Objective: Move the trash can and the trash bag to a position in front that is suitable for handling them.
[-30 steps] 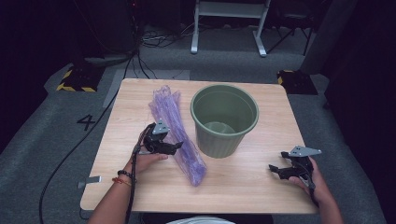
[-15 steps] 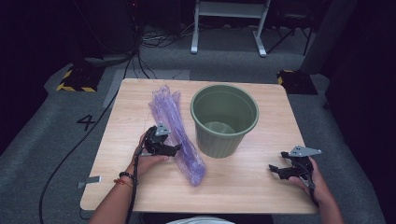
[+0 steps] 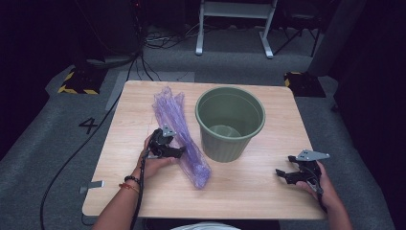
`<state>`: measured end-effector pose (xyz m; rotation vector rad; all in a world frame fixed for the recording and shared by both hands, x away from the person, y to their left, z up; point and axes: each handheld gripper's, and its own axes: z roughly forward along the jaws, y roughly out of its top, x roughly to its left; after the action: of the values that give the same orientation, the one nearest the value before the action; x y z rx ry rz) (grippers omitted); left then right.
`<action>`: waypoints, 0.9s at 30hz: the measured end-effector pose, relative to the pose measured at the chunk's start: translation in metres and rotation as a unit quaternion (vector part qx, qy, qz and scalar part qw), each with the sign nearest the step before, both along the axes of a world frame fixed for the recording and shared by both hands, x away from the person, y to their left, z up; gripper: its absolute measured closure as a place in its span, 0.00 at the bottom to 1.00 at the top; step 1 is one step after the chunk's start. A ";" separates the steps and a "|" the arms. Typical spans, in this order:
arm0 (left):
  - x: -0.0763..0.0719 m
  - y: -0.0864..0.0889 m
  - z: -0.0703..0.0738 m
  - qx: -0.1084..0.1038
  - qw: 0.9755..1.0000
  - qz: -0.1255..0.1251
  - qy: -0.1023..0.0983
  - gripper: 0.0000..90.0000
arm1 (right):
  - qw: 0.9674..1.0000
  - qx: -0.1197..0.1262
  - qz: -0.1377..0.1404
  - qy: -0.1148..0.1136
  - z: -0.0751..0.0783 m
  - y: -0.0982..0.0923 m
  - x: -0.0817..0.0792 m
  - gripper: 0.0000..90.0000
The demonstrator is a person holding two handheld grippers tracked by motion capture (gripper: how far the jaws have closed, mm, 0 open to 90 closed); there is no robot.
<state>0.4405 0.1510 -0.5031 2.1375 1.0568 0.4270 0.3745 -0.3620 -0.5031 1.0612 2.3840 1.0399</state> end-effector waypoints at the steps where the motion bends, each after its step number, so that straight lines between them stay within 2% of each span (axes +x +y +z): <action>1: 0.000 0.001 0.000 0.002 1.000 -0.002 0.001 0.20 | 1.000 0.000 0.000 0.000 0.000 0.000 0.000 0.16; 4: 0.002 0.002 0.000 0.000 1.000 0.000 -0.004 0.25 | 1.000 0.000 0.000 0.000 0.000 0.000 0.000 0.16; 8: 0.005 0.014 0.001 -0.009 1.000 0.003 -0.016 0.45 | 1.000 0.000 0.000 0.000 0.000 0.000 0.000 0.16; 11: 0.007 0.020 0.001 -0.010 1.000 0.007 -0.017 0.58 | 1.000 0.000 0.000 0.000 0.000 0.000 0.000 0.16; 12: 0.008 0.027 0.001 -0.010 1.000 0.007 -0.018 0.62 | 1.000 0.000 0.000 -0.001 0.000 0.000 0.000 0.16; 15: 0.007 0.032 0.001 -0.013 1.000 0.011 -0.017 0.68 | 1.000 0.000 0.000 -0.001 0.000 0.000 0.000 0.16; 18: 0.008 0.037 0.001 -0.010 1.000 0.016 -0.019 0.68 | 1.000 0.000 0.000 -0.001 0.000 0.000 0.000 0.16; 19: 0.008 0.039 0.001 -0.011 0.999 0.026 -0.020 0.68 | 1.000 0.000 0.000 -0.001 0.000 0.000 0.000 0.16; 22: 0.008 0.041 0.001 -0.008 0.999 0.028 -0.020 0.71 | 1.000 0.000 0.000 -0.001 0.000 0.000 0.000 0.16; 27: 0.008 0.041 0.001 -0.008 0.999 0.031 -0.022 0.80 | 1.000 -0.001 0.000 -0.001 0.000 0.000 0.000 0.16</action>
<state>0.4485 0.1924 -0.5018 2.0768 1.0999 0.4900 0.3742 -0.3619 -0.5031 1.0593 2.3821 1.0392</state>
